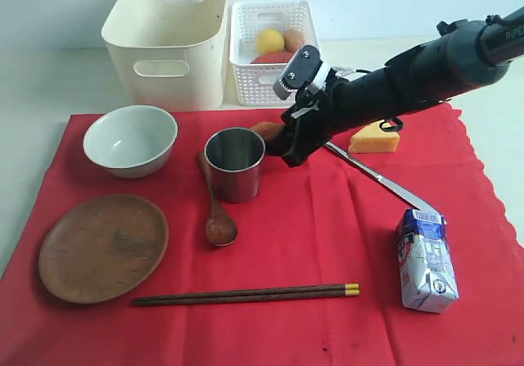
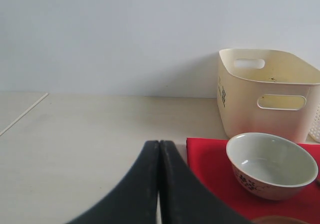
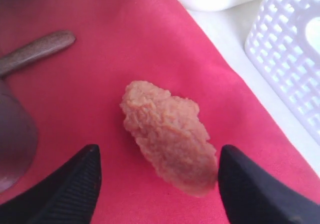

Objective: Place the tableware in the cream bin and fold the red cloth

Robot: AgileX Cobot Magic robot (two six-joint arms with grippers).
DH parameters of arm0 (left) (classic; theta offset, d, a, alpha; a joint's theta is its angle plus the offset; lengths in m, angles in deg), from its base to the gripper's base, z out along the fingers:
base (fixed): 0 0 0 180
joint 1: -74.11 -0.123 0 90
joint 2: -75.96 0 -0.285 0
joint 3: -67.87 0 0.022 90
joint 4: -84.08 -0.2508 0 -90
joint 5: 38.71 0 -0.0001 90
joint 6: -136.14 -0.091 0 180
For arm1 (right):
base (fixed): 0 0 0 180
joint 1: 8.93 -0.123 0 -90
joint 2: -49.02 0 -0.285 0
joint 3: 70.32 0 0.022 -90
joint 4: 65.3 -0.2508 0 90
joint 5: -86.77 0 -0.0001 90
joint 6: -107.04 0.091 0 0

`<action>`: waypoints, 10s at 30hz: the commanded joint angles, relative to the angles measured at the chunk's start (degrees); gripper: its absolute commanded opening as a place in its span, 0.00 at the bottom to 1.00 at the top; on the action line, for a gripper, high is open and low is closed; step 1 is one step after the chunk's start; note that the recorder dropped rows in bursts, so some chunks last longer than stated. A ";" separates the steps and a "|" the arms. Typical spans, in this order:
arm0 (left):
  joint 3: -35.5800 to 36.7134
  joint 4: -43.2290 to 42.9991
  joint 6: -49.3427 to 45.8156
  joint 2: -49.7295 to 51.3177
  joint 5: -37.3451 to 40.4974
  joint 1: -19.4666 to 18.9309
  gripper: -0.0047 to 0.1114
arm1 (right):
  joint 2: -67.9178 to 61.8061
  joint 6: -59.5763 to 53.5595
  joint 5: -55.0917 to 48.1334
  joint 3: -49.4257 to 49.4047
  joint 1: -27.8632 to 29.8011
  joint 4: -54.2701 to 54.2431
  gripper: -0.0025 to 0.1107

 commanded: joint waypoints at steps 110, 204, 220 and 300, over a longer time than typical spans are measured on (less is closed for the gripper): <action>-0.02 0.31 -0.02 -0.16 -0.22 -0.17 0.04 | 7.06 34.50 22.20 9.77 -4.71 16.44 0.02; -0.02 0.31 -0.02 -0.16 -0.22 -0.17 0.04 | 30.30 83.86 24.64 -21.15 4.56 41.98 0.35; -0.02 0.31 -0.02 -0.16 -0.22 -0.17 0.04 | 17.93 79.42 24.23 -17.84 4.56 43.50 0.81; -0.02 0.31 -0.02 -0.16 -0.22 -0.17 0.04 | 20.12 78.89 21.57 -5.43 3.22 40.39 0.02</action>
